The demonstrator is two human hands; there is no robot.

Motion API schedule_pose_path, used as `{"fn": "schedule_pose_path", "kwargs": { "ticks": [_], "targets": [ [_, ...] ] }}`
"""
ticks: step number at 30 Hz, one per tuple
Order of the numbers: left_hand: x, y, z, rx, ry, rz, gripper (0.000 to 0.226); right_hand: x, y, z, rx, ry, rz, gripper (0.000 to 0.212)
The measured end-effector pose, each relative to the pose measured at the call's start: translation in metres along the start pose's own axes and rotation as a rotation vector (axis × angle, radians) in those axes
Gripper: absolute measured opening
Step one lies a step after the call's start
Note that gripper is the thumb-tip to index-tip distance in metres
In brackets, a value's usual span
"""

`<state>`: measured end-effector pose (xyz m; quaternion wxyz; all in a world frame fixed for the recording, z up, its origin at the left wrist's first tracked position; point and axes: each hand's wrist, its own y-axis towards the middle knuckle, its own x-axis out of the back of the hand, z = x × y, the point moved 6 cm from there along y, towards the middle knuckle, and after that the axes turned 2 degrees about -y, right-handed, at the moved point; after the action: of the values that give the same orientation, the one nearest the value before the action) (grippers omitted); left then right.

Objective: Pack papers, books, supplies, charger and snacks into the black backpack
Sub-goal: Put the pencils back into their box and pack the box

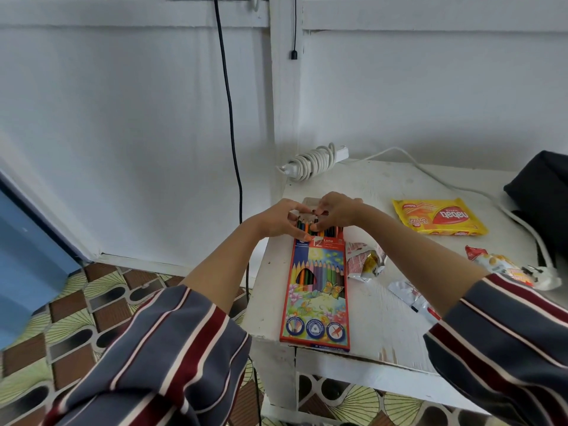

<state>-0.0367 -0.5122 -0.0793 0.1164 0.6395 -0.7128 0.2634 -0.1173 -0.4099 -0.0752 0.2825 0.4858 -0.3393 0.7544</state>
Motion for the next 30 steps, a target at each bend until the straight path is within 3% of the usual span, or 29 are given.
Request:
{"fn": "schedule_pose_path", "kwargs": {
  "ticks": [6,11,18,22,26,30],
  "targets": [
    [0.0,0.001,0.001,0.017,0.014,0.011,0.058,0.0,-0.003,0.0,-0.019,0.134,0.034,0.044],
    [0.001,0.001,0.0,0.014,0.039,0.002,0.059,0.003,-0.005,0.003,-0.002,0.046,0.047,0.057],
    [0.002,0.002,0.001,0.019,0.044,-0.009,0.061,0.003,-0.008,0.005,0.091,0.04,0.05,0.024],
    [0.002,0.002,0.004,0.02,-0.003,-0.011,0.065,0.013,-0.02,-0.002,0.12,0.337,-0.046,0.03],
    [0.002,0.002,0.005,0.03,-0.118,-0.045,0.073,0.026,-0.025,-0.026,-0.026,0.328,-0.273,0.043],
    [0.0,0.003,0.001,0.015,-0.162,-0.115,0.067,0.022,-0.027,-0.038,-0.106,0.533,-0.256,0.058]
  ]
}}
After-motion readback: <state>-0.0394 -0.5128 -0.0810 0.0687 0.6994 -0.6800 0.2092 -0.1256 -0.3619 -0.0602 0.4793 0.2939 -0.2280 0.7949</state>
